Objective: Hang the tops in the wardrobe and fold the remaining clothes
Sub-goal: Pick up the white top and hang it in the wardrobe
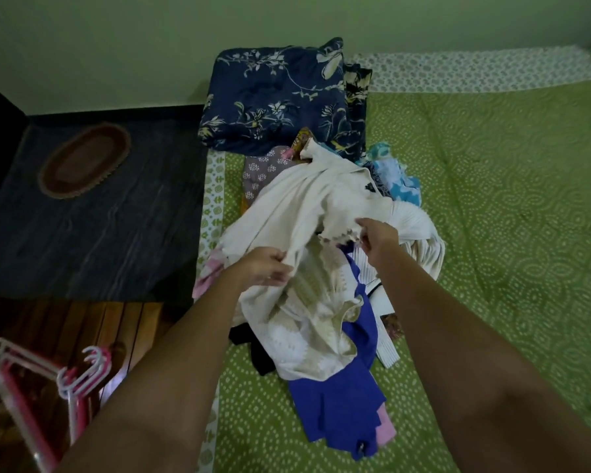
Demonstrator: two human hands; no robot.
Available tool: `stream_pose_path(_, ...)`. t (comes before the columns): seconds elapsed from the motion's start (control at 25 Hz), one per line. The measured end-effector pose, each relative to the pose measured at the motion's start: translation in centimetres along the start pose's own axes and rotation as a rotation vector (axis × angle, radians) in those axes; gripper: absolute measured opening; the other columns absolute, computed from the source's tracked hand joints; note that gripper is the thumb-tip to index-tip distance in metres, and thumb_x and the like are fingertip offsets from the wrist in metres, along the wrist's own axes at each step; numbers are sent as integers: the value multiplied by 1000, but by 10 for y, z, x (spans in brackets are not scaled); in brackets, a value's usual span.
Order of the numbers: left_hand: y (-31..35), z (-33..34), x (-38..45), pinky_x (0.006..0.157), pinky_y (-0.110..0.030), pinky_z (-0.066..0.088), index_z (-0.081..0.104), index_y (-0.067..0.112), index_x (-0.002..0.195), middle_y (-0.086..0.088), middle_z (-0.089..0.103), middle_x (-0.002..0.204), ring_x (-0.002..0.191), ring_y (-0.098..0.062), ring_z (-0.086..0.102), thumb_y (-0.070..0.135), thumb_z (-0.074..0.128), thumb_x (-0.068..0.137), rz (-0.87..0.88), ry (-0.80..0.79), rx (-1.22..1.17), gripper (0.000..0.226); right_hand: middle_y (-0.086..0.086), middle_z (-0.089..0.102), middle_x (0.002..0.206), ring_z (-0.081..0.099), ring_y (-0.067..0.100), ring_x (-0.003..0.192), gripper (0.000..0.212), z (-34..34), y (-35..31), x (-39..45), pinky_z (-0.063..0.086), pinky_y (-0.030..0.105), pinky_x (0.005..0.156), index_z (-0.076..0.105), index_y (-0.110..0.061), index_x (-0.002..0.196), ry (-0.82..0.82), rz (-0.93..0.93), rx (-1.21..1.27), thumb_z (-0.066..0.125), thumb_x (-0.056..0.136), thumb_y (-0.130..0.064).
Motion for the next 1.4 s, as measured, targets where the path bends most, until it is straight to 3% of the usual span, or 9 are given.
stream_pose_path(0.16,34,5,-59,76,-28,54,58,14,106,-6,62,102,91,-15,61,23,64,91,-22,-136,282,19,9,48,67,44,21,58,9,7,-63,-69,35,26,52,53,-8,79,-73,-149,57,54,78,2)
stream_pose_path(0.28,113,-26,-107,96,-35,43,39,9,139,-12,44,140,122,-29,48,21,60,92,302,254,781,54,10,49,69,47,24,59,8,17,-116,-145,36,28,55,57,-8,75,-204,-258,76,55,73,0)
stream_pose_path(0.4,205,-31,-212,113,-42,26,17,16,150,-11,23,153,138,-29,28,11,61,89,721,517,611,76,1,59,68,55,21,67,16,25,-164,-239,40,27,58,66,-16,62,-386,-425,-107,58,66,-3)
stream_pose_path(0.56,258,12,-323,115,-37,14,17,24,151,-3,16,157,144,-27,14,-3,63,77,845,352,923,91,0,56,48,55,13,43,25,15,-191,-383,42,15,44,61,-12,61,-690,-561,-263,45,72,5)
stream_pose_path(0.68,252,55,-370,108,-32,32,37,15,143,-4,38,148,131,-19,36,-3,59,83,832,63,1033,67,2,50,45,51,14,41,47,-21,-209,-454,42,14,45,57,-14,41,-772,-632,-235,34,77,3)
stream_pose_path(0.88,236,98,-421,77,-25,45,64,8,97,-8,62,101,87,-15,55,13,55,88,818,-75,577,13,4,48,45,50,16,40,60,-91,-221,-497,43,16,45,54,-15,40,-733,-711,-149,23,87,3)
stream_pose_path(1.08,237,96,-462,58,-23,37,56,13,71,-1,50,67,59,-12,44,13,51,96,937,19,375,26,3,55,64,52,15,56,30,-155,-215,-482,41,24,54,57,-16,67,-388,-753,-491,39,88,-3)
stream_pose_path(1.24,245,152,-515,55,-26,34,62,-1,80,-6,47,67,60,-14,41,18,56,93,1096,185,620,24,4,65,103,59,16,92,28,-135,-174,-511,45,29,86,60,-20,106,-648,-744,-810,55,87,0)
stream_pose_path(1.4,235,165,-558,57,-27,33,54,17,62,1,47,61,58,-11,41,24,66,84,1161,390,692,26,8,61,89,56,20,80,14,-161,-178,-536,45,27,68,62,-8,99,-439,-1014,-968,65,87,-15)
Point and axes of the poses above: each hand's wrist, its own x-axis towards the middle knuckle, its own z-axis out of the palm, y = z × x, the point moved 10 cm from there along x, towards the middle knuckle
